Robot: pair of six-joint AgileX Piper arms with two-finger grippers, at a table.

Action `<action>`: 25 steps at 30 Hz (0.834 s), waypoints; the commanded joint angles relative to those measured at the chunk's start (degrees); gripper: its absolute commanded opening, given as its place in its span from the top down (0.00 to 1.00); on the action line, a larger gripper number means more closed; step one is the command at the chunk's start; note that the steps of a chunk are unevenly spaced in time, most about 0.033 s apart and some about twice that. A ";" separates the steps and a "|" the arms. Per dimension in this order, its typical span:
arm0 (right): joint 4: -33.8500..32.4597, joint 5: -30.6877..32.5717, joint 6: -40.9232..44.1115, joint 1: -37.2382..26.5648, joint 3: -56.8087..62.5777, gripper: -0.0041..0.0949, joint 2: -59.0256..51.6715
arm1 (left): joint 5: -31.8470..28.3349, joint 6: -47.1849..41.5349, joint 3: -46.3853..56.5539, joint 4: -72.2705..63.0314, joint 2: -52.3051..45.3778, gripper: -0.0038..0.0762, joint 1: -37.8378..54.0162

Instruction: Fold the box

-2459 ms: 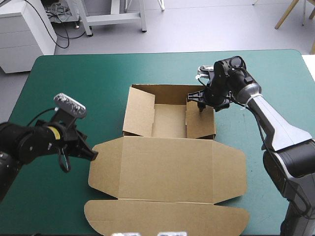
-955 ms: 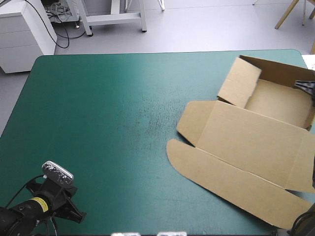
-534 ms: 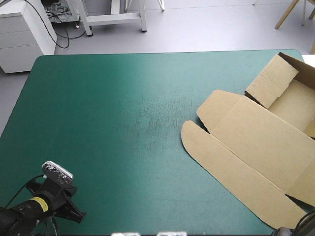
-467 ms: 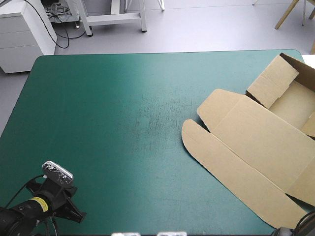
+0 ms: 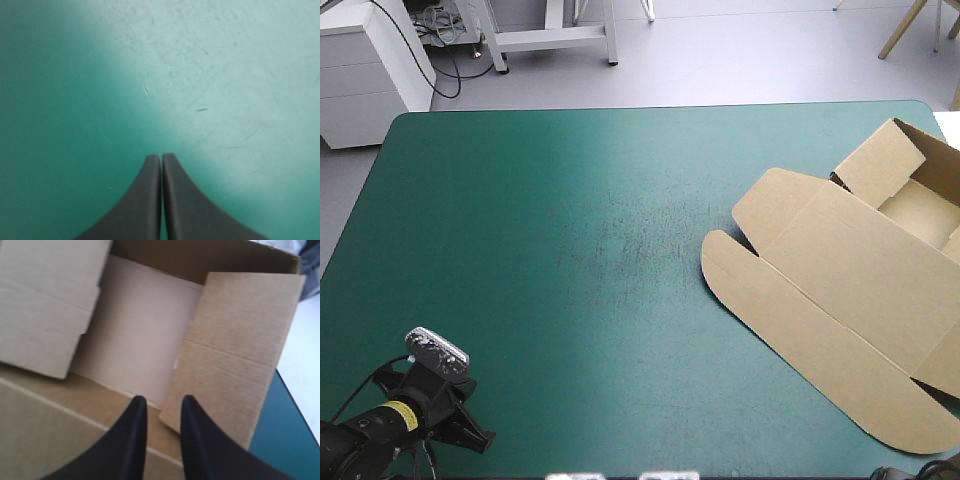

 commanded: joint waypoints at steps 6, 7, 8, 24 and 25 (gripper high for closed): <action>1.11 -1.15 -3.16 9.41 10.50 0.97 -22.46 | -2.81 -0.67 -1.26 -0.29 0.22 0.96 -0.34; 1.11 -1.15 -3.16 10.49 12.02 0.97 -24.37 | -2.81 -0.67 -1.26 -0.29 0.22 0.96 -0.34; 1.11 -1.15 -3.16 11.77 13.98 0.97 -26.69 | -2.81 -0.67 -1.26 -0.29 0.22 0.96 -0.34; 2.33 -3.03 -5.04 21.72 47.84 0.98 -59.11 | -2.81 -0.67 -1.26 -0.29 0.22 0.96 -0.34; 2.33 -3.03 -5.67 21.72 49.57 0.98 -61.03 | -2.81 -0.67 -1.26 -0.29 0.22 0.96 -0.34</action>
